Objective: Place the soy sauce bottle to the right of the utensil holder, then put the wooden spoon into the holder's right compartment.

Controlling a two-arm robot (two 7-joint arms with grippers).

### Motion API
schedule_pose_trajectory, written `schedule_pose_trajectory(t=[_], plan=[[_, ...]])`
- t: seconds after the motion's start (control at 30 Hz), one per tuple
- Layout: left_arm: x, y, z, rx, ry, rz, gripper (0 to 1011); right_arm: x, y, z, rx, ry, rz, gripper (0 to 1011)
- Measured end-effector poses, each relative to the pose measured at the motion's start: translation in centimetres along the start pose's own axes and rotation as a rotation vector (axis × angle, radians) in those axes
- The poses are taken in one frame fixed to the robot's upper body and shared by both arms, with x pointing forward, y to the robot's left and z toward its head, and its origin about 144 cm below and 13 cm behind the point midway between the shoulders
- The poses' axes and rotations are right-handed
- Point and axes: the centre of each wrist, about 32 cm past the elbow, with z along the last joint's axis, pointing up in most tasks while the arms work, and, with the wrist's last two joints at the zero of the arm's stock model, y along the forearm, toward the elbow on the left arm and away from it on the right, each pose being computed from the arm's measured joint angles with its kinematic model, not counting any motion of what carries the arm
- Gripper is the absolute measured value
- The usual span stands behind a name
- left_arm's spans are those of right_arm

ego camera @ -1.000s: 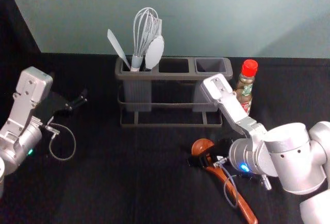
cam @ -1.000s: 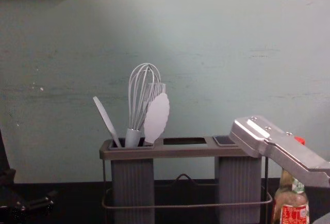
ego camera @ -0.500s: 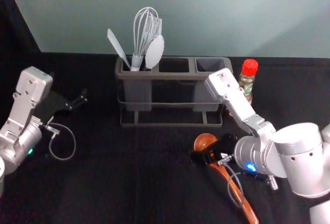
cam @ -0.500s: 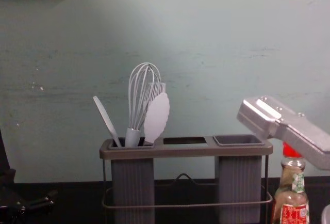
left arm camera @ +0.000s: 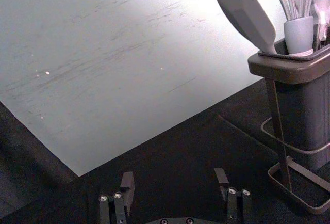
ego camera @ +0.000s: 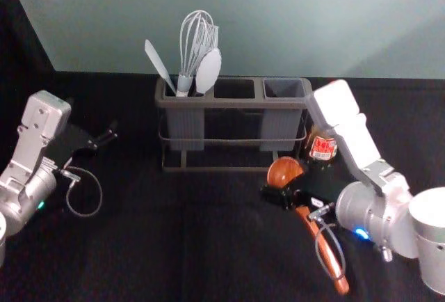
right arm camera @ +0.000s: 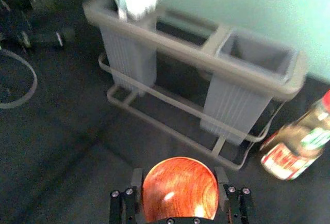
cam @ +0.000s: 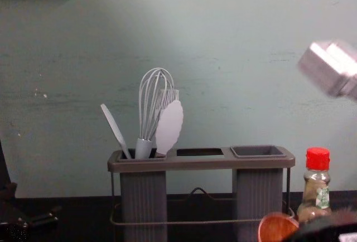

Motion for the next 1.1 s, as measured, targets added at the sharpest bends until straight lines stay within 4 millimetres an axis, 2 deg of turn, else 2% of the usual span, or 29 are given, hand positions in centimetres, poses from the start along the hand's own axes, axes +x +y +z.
schedule_pose_trajectory(t=[0.13, 0.43, 0.83, 1.1], plan=[[0.0, 0.0, 0.0, 0.000, 0.000, 0.000, 1011, 0.0, -1.6, -0.6, 0.120, -0.010, -0.025, 840], [0.0, 0.0, 0.0, 0.000, 0.000, 0.000, 1011, 0.4, -3.9, -2.5, 0.395, -0.010, -0.060, 840], [0.0, 0.0, 0.0, 0.000, 0.000, 0.000, 1011, 0.5, -4.5, -4.3, 0.650, -0.036, -0.055, 840], [0.0, 0.0, 0.0, 0.000, 0.000, 0.000, 1011, 0.4, -4.4, -4.5, 0.673, -0.035, -0.060, 840]])
